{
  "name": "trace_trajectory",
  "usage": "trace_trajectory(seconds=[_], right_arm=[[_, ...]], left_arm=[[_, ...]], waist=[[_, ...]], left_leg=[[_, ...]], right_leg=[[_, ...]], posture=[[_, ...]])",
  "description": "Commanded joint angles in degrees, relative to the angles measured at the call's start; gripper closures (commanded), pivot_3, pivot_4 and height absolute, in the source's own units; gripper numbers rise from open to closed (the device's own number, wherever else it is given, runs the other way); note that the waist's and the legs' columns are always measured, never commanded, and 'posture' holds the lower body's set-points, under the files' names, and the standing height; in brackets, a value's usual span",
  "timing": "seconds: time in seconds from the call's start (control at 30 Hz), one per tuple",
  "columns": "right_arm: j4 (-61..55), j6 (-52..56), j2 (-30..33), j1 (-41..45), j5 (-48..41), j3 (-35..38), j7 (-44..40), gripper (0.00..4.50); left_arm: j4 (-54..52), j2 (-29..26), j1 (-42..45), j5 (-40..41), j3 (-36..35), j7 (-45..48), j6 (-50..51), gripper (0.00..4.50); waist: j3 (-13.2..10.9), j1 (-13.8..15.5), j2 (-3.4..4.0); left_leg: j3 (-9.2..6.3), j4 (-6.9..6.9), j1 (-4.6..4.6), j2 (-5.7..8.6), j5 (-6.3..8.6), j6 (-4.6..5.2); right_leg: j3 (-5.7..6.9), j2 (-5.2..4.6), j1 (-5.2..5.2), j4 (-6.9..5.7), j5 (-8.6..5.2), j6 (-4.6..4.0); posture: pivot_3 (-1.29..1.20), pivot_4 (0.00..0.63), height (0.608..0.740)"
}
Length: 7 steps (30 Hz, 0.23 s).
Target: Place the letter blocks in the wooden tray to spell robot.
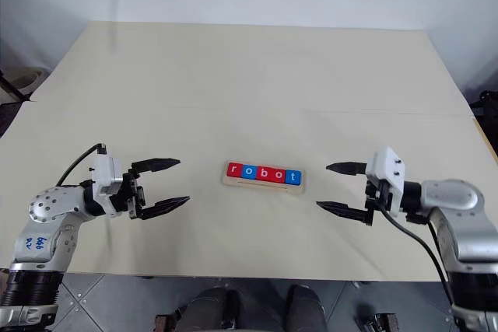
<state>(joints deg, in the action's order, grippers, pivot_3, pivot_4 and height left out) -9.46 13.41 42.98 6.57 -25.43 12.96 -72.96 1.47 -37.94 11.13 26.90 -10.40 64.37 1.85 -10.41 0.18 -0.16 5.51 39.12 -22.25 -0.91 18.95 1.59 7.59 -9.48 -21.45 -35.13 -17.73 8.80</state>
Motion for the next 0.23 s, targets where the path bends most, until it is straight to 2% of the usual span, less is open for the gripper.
trace_trajectory(seconds=[0.03, 0.23], right_arm=[[-1.81, -2.90, 0.19, -1.47, -1.57, 1.87, 0.31, 0.03], [-0.87, -4.04, 0.23, -1.77, -2.07, 2.01, 1.66, 0.03]], left_arm=[[1.19, -0.26, 2.60, 0.31, -1.19, -0.66, -0.57, 0.00], [3.12, 1.17, 5.32, -1.82, -0.04, -2.10, -2.44, 0.00]], waist=[[0.00, 0.00, 0.00], [0.00, -0.09, 0.00]], left_leg=[[0.00, 0.01, 0.00, 0.01, 0.00, 0.00], [0.01, 0.02, 0.01, 0.00, 0.00, 0.00]], right_leg=[[0.00, 0.00, 0.01, 0.00, 0.00, 0.00], [-0.01, 0.00, 0.00, -0.02, 0.00, 0.00]], posture=[[0.00, 0.150, 0.740], [0.00, 0.150, 0.740]])
